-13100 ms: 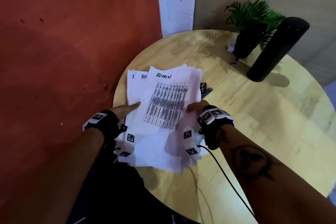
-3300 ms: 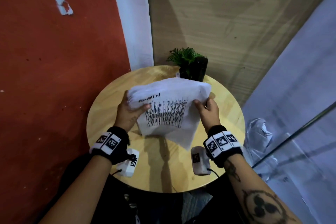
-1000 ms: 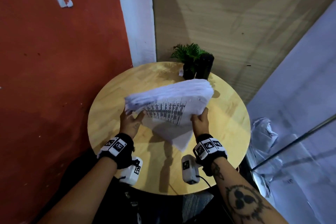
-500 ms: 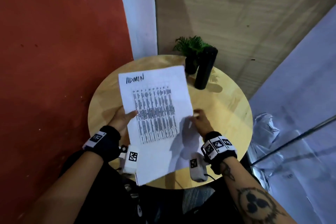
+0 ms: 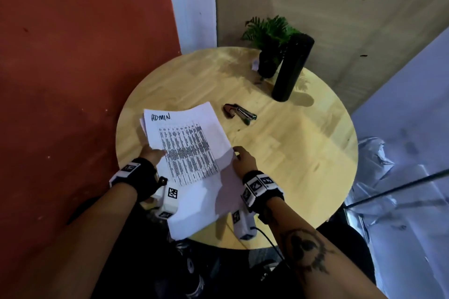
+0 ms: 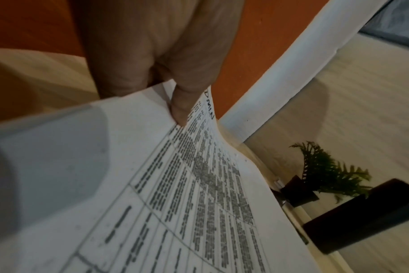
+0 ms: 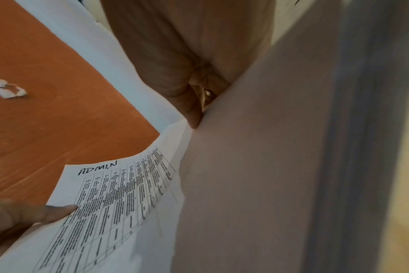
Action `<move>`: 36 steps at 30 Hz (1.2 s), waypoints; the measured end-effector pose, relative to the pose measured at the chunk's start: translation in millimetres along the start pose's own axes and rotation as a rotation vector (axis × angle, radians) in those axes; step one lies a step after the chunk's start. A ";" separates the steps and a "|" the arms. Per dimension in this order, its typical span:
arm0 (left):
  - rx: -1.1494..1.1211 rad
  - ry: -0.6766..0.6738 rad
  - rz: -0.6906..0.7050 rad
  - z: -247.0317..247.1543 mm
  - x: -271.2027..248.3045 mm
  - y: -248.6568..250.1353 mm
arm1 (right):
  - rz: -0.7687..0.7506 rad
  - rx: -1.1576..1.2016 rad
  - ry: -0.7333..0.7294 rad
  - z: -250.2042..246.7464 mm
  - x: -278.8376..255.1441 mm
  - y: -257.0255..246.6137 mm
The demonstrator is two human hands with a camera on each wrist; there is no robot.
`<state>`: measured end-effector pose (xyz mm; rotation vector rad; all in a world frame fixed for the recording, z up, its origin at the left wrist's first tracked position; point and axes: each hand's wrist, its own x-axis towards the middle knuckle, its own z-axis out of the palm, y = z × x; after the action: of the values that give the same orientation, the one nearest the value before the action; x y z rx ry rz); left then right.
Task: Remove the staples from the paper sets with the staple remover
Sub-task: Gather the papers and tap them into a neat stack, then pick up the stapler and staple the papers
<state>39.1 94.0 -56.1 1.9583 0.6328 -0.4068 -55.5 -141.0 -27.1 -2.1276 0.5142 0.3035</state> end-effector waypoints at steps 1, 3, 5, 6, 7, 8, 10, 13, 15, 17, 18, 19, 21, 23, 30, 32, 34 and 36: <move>0.009 0.013 0.000 2.3 8.0 3.7 | 0.020 0.000 0.007 -0.2 8.4 1.6; 0.049 0.005 0.000 8.5 12.3 9.6 | 0.063 -0.075 -0.034 -1.8 17.6 6.7; 0.159 0.002 -0.032 16.8 22.4 12.2 | 0.069 -0.289 -0.135 -4.7 32.4 10.8; 0.201 0.001 -0.041 19.9 21.4 9.8 | 0.038 -0.432 -0.169 -11.8 32.2 11.6; 0.214 -0.004 -0.044 21.4 16.8 9.6 | 0.000 -0.560 -0.167 -21.1 35.0 10.5; 0.224 0.001 -0.032 23.9 16.9 9.1 | -0.030 -0.640 -0.128 -32.1 42.6 6.2; 0.257 0.016 -0.017 28.6 22.6 9.0 | -0.061 -0.684 -0.006 -52.2 76.0 -7.0; 0.277 0.031 -0.010 32.4 22.3 4.2 | -0.125 -0.641 0.145 -63.9 124.0 -26.4; 0.279 0.027 -0.006 31.8 25.0 0.4 | -0.146 -0.658 0.136 -57.4 147.2 -35.0; 0.286 0.020 -0.018 30.3 28.8 -4.6 | -0.127 -0.699 0.074 -48.1 161.0 -35.8; 0.284 0.018 -0.023 30.1 30.6 -6.9 | -0.106 -0.703 0.038 -44.4 165.5 -34.0; 0.281 0.018 -0.021 30.1 30.5 -7.8 | -0.085 -0.695 0.010 -41.5 169.5 -31.6; 0.264 0.026 -0.006 31.2 31.1 -9.8 | -0.068 -0.696 0.011 -38.7 171.6 -28.6; 0.251 0.039 -0.002 31.3 29.6 -10.4 | -0.098 -0.711 0.033 -40.0 168.8 -27.5; 0.070 -0.009 0.087 27.9 20.3 -8.5 | 0.138 -0.330 0.146 -70.3 132.5 15.9; -0.062 -0.071 0.136 31.7 10.6 0.8 | 0.258 -0.123 0.187 -69.9 107.0 31.2; -0.144 -0.153 0.141 39.0 7.4 9.7 | 0.300 -0.043 0.157 -63.3 77.7 42.1; -0.173 -0.234 0.131 47.3 12.4 14.9 | 0.308 -0.075 0.084 -50.8 53.8 46.8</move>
<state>57.4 49.4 -73.0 1.7441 0.3740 -0.4753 -28.6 -220.0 -53.5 -2.1384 0.8953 0.4121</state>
